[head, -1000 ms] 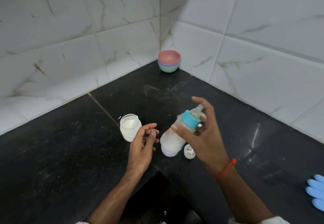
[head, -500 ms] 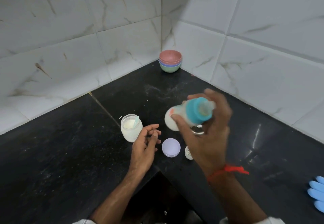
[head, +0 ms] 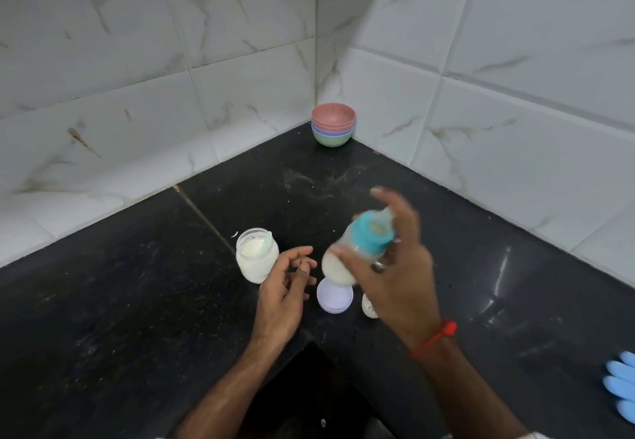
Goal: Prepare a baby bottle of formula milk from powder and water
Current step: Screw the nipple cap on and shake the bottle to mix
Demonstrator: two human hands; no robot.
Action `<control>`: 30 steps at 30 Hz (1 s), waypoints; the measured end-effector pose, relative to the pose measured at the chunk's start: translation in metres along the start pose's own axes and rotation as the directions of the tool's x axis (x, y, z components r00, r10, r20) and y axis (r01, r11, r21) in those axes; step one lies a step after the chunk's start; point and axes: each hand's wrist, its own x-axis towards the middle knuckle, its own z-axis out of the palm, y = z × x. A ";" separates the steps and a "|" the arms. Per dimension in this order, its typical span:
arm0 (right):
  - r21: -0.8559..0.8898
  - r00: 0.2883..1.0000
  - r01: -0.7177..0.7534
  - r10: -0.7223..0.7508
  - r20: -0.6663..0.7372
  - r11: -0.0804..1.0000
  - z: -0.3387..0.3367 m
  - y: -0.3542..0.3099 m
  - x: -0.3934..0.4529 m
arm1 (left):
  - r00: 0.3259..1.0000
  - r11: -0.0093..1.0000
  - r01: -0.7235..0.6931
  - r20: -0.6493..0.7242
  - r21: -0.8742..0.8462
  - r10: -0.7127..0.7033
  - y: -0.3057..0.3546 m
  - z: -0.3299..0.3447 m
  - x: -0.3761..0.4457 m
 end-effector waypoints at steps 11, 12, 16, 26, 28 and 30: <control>0.240 0.956 -0.292 0.283 0.073 0.926 -0.003 0.014 0.003 | 1.000 1.000 0.001 0.003 -0.014 -0.001 0.001 0.001 0.003; 0.330 0.941 -0.333 0.336 0.049 0.883 -0.006 0.009 0.009 | 1.000 1.000 0.013 -0.002 -0.012 -0.013 -0.001 0.000 0.003; 0.595 0.851 -0.467 0.515 0.102 0.654 -0.016 -0.001 0.025 | 1.000 1.000 0.025 -0.001 -0.010 -0.025 -0.002 0.002 -0.001; 0.538 0.879 -0.445 0.463 0.111 0.716 -0.021 -0.006 0.027 | 1.000 1.000 0.022 0.006 -0.011 -0.022 -0.004 0.004 -0.004; 0.463 0.899 -0.418 0.430 0.084 0.782 -0.020 -0.006 0.027 | 1.000 1.000 0.023 0.009 -0.011 -0.023 -0.004 0.005 -0.005; 0.405 0.919 -0.380 0.391 0.058 0.832 -0.020 -0.005 0.028 | 1.000 1.000 0.022 0.012 -0.010 -0.021 -0.003 0.005 -0.006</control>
